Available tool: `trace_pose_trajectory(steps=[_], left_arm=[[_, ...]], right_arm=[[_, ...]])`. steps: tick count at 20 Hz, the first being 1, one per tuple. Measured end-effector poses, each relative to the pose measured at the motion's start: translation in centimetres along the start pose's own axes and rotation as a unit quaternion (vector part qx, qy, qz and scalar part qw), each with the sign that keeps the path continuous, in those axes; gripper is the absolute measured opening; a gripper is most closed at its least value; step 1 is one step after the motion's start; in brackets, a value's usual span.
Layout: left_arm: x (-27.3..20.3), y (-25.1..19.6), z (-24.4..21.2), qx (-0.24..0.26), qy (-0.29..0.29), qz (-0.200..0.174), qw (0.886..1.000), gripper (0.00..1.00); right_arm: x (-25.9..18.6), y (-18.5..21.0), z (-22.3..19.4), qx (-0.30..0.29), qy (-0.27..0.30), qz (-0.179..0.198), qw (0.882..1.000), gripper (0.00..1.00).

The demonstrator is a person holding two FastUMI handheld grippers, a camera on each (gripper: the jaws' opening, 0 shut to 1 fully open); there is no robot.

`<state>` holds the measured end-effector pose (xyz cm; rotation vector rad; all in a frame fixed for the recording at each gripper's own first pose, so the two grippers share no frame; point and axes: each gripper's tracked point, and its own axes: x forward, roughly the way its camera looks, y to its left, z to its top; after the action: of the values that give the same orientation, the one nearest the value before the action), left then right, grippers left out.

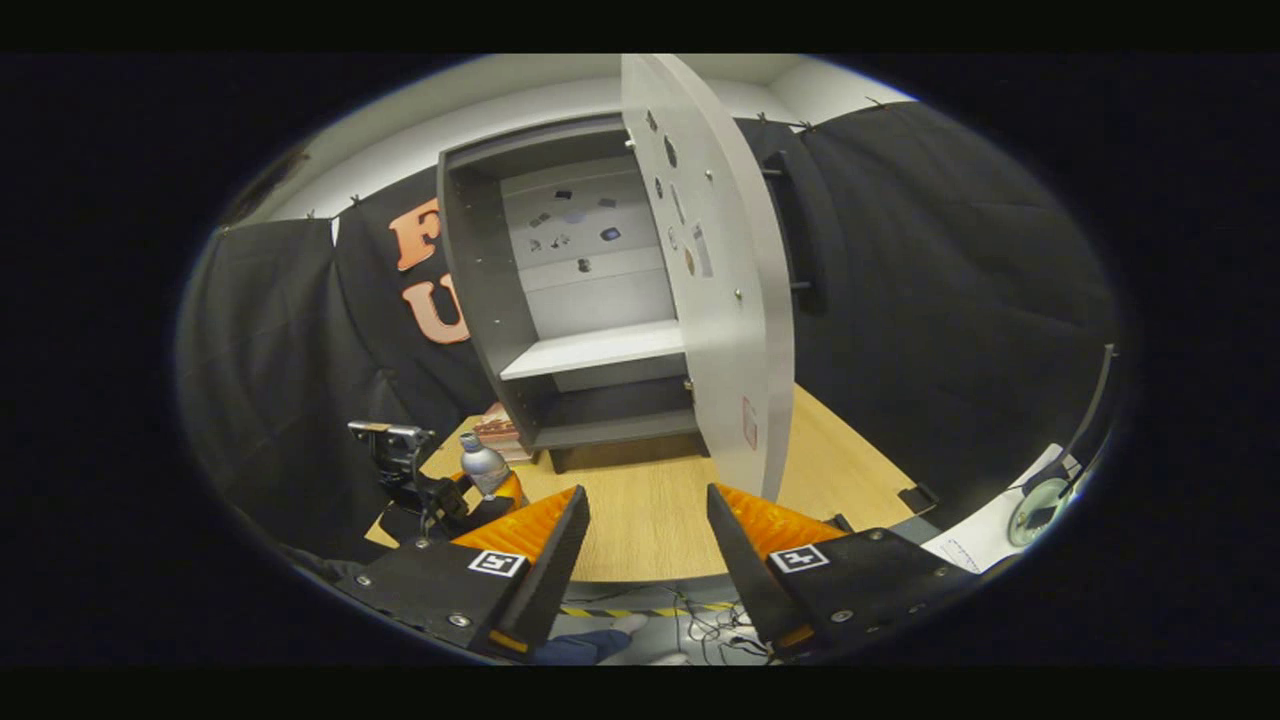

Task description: Open the cabinet door with the right hand, grasp the bottle in the cabinet with the left hand and place it on the coaster, then close the cabinet door with the right hand.

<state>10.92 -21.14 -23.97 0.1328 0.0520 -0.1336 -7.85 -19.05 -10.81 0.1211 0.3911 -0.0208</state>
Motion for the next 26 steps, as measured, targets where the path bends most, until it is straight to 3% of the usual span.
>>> trace_pose_trajectory(steps=[6, 12, 22, 26], left_arm=[[1.0, 0.0, -6.3, -0.001, 0.028, 0.003, 1.0, 0.85], [0.9, 0.7, -9.6, -0.006, 0.056, 0.006, 0.998, 0.85], [-0.8, 1.6, -10.4, 0.011, 0.057, 0.021, 0.998, 0.88], [-0.9, 1.6, -9.9, -0.009, 0.053, 0.018, 0.998, 0.87]], right_arm=[[2.2, 0.1, -3.3, -0.007, 0.06, 0.002, 0.998, 0.76], [3.4, 0.5, -3.9, 0.0, 0.074, 0.006, 0.997, 0.75], [3.4, 1.2, -5.6, 0.004, 0.094, 0.021, 0.995, 0.76], [3.3, 1.1, -5.9, 0.011, 0.099, 0.024, 0.995, 0.76]])
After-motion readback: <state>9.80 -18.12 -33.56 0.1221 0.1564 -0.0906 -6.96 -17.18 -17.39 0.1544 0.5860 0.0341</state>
